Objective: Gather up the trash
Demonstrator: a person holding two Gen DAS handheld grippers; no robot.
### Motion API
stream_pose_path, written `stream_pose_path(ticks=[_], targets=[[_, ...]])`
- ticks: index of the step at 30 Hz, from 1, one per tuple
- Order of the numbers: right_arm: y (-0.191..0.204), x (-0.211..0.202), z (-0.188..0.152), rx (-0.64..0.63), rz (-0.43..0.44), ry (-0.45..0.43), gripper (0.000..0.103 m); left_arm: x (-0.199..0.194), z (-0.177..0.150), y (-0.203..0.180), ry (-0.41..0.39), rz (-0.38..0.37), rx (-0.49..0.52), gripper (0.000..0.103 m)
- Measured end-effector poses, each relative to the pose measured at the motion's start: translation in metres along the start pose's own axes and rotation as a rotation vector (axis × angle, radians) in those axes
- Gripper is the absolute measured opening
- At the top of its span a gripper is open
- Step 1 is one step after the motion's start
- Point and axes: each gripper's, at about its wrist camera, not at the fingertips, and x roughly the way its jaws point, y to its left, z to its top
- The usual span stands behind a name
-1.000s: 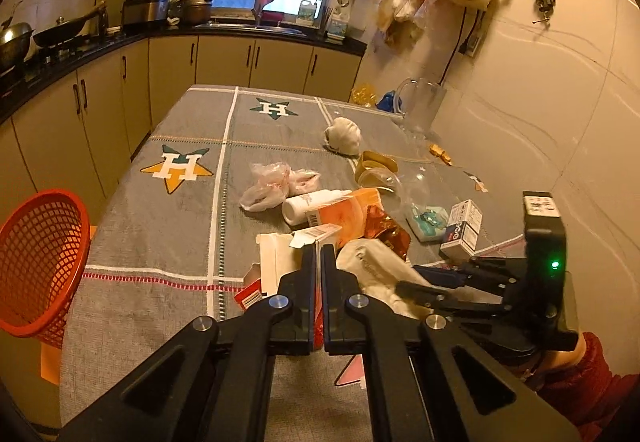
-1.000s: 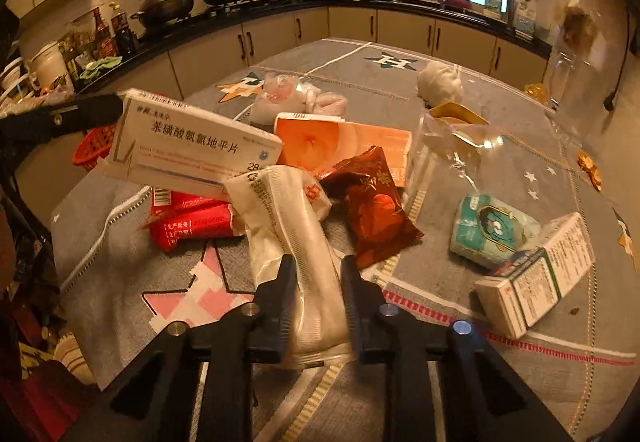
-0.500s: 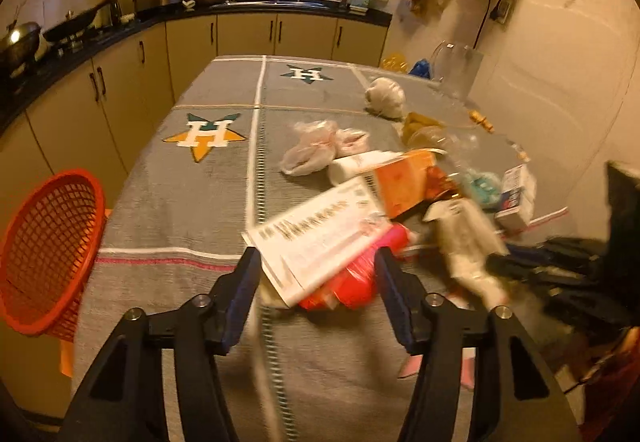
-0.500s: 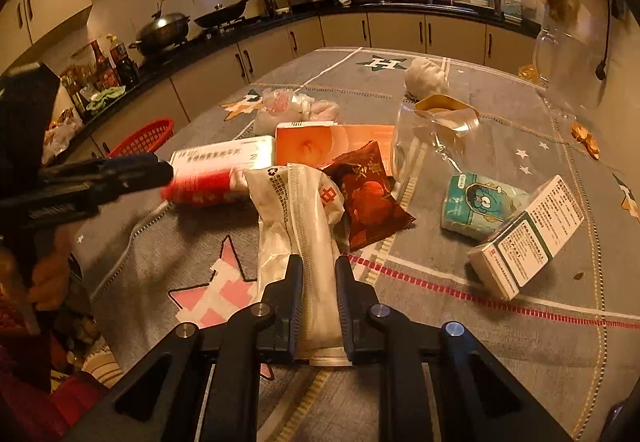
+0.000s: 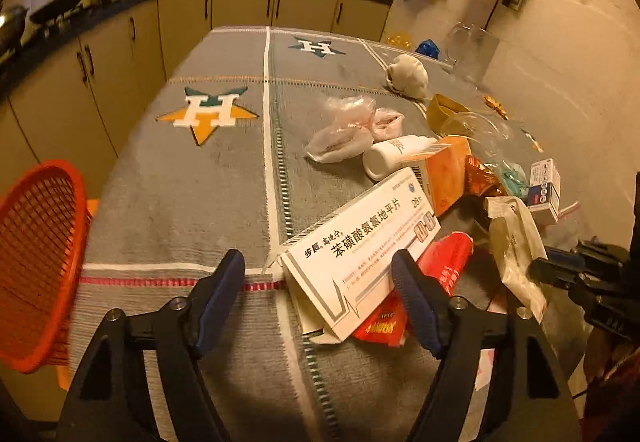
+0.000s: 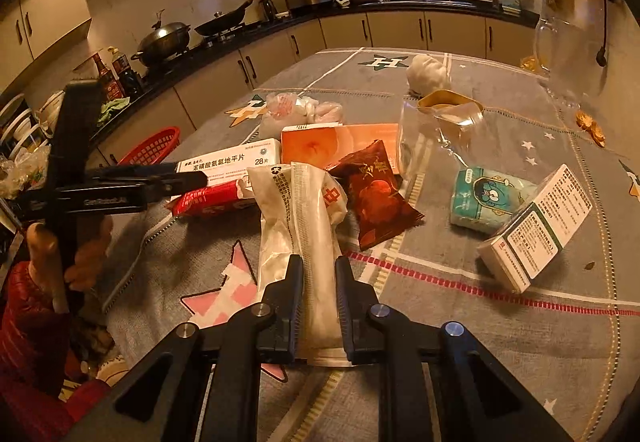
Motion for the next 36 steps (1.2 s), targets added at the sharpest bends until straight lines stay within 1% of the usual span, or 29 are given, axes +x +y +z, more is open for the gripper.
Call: stream_pose_path(ticks=[2,3,4,6,8,11,14,16,17,20,23,26,27,29,36], targets=[[-0.001,0.0,0.0,0.002,0.002,0.002,0.017,0.002,-0.002,-0.002,0.008,-0.036,-0.013,0.047],[-0.002,0.0,0.0,0.003,0.0,0.002,0.017,0.0,-0.003,-0.003,-0.007,-0.038,-0.022,0.041],[-0.002,0.0,0.0,0.003,0.0,0.002,0.017,-0.002,-0.003,-0.005,-0.016,-0.035,-0.019,0.039],[-0.001,-0.001,0.0,0.002,0.002,0.0,0.017,-0.011,-0.004,-0.011,-0.034,-0.038,-0.011,0.028],[-0.001,-0.002,0.0,0.002,0.005,-0.003,0.017,-0.018,-0.005,-0.018,-0.053,-0.047,0.006,0.023],[0.001,-0.002,0.0,0.0,0.007,-0.005,0.017,-0.028,-0.007,-0.034,-0.093,-0.013,0.063,0.021],[0.003,-0.002,0.0,-0.009,-0.004,-0.003,0.017,-0.033,-0.009,-0.049,-0.111,-0.014,0.111,0.02],[0.005,-0.001,-0.001,-0.015,-0.009,0.003,0.017,-0.034,-0.011,-0.061,-0.123,-0.017,0.169,0.019],[0.005,0.001,-0.001,-0.014,-0.01,0.006,0.017,-0.032,-0.012,-0.064,-0.123,-0.013,0.181,0.019],[0.004,0.004,-0.002,-0.009,-0.011,0.014,0.017,-0.021,-0.015,-0.07,-0.087,-0.027,0.203,0.019],[0.003,0.004,-0.003,-0.005,-0.01,0.014,0.017,-0.013,-0.018,-0.071,-0.079,-0.009,0.195,0.019],[0.003,0.004,-0.003,-0.005,-0.01,0.012,0.017,-0.013,-0.017,-0.067,-0.085,-0.022,0.166,0.019],[0.002,0.004,-0.003,-0.004,-0.009,0.011,0.017,-0.013,-0.017,-0.066,-0.087,-0.023,0.162,0.016],[0.002,0.003,-0.003,-0.001,-0.007,0.006,0.017,-0.013,-0.018,-0.064,-0.088,-0.021,0.155,0.001],[0.003,-0.007,0.0,0.003,0.001,-0.014,0.017,-0.03,-0.018,-0.061,-0.124,-0.035,0.139,0.001]])
